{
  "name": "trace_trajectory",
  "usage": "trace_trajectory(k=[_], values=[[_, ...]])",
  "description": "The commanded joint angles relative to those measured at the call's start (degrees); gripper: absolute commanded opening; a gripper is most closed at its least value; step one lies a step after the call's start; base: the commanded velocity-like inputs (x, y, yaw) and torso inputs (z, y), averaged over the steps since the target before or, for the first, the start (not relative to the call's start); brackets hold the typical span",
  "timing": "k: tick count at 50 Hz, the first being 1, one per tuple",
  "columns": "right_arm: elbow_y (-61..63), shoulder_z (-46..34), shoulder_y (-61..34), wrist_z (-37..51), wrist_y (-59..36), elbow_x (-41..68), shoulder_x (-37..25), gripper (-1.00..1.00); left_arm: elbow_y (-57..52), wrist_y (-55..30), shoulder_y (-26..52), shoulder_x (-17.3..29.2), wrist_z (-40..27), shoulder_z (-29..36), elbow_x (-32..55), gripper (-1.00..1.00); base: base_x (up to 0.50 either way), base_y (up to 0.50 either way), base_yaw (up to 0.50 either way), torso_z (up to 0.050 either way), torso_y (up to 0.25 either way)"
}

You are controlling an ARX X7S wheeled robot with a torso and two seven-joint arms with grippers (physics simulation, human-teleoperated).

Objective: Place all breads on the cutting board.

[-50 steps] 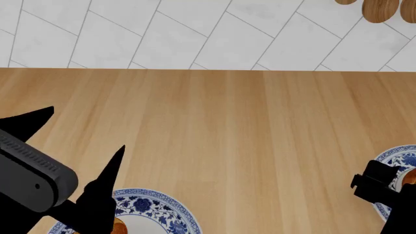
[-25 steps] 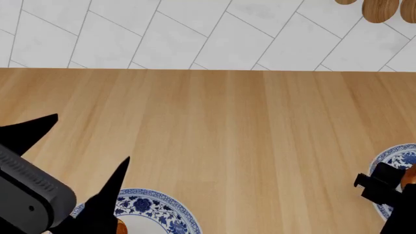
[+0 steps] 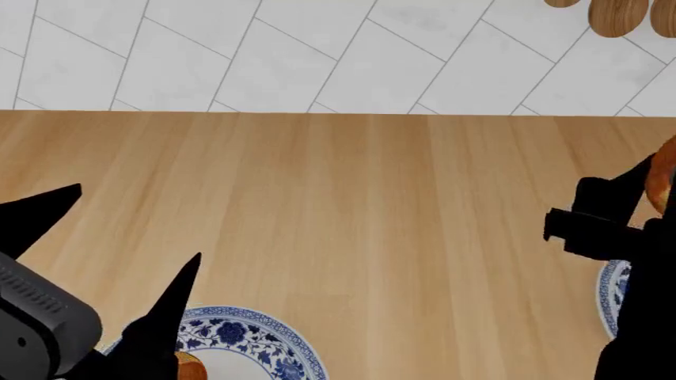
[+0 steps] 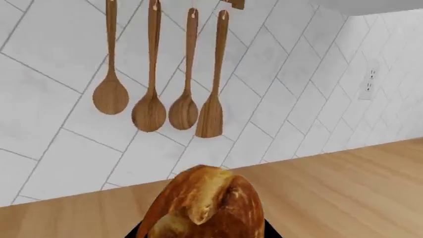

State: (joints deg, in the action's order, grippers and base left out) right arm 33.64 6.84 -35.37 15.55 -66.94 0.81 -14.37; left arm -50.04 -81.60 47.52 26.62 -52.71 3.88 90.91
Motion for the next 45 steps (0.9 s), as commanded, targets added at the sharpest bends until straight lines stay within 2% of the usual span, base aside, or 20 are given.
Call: trace_trajectory(k=[1,6,10,14,20,27,30,36,45], values=[[22.53,-8.54,-5.6,-3.4,-17.77,-2.21,-2.23,-1.0,1.82,3.85,-0.01,3.33,-5.18,-0.63,9.94,1.0,0.0,0.0,0.0,0.0,0.0],[23.97,-10.89,-8.5,-3.63,-21.29,-1.75,-3.39,-1.0,2.96,6.07,0.18,9.14,-11.3,3.3,19.88,1.0,0.0,0.0,0.0,0.0,0.0],[25.47,-12.49,-9.81,-3.73,-23.02,-1.59,-3.82,-1.0,4.88,6.97,3.38,13.74,-15.28,7.97,26.32,1.0,0.0,0.0,0.0,0.0,0.0],[25.78,-12.14,-9.76,-4.99,-23.03,-1.74,-3.58,-1.0,5.24,9.4,2.56,15.07,-15.6,7.9,29.61,1.0,0.0,0.0,0.0,0.0,0.0],[26.34,-14.33,-9.55,-8.28,-23.03,-7.12,-2.84,-1.0,5.77,9.66,3.12,15.87,-16.22,10.61,31.86,1.0,0.0,0.0,0.0,0.0,0.0],[24.93,-23.18,-9.89,-29.63,-23.01,-38.67,2.65,-1.0,5.8,9.78,2.81,15.64,-16.4,12.63,32.5,1.0,0.0,0.0,0.0,0.0,0.0],[23.9,-24.83,-10.32,-35.77,-22.91,-46.86,4.25,-1.0,6.21,9.58,2.47,15.54,-15.93,12.85,32.16,1.0,0.0,0.0,0.0,0.0,0.0],[23.06,-25.36,-10.37,-39.78,-22.26,-51.92,5.47,-1.0,7.72,8.55,1.44,15.37,-14.29,12.76,30.38,1.0,0.0,0.0,0.0,0.0,0.0],[22.27,-23.26,-8.8,-40.98,-19.79,-52.45,6.73,-1.0,9.86,6.5,-0.32,13.82,-11.91,13.76,26.41,1.0,0.0,0.0,0.0,0.0,0.0]])
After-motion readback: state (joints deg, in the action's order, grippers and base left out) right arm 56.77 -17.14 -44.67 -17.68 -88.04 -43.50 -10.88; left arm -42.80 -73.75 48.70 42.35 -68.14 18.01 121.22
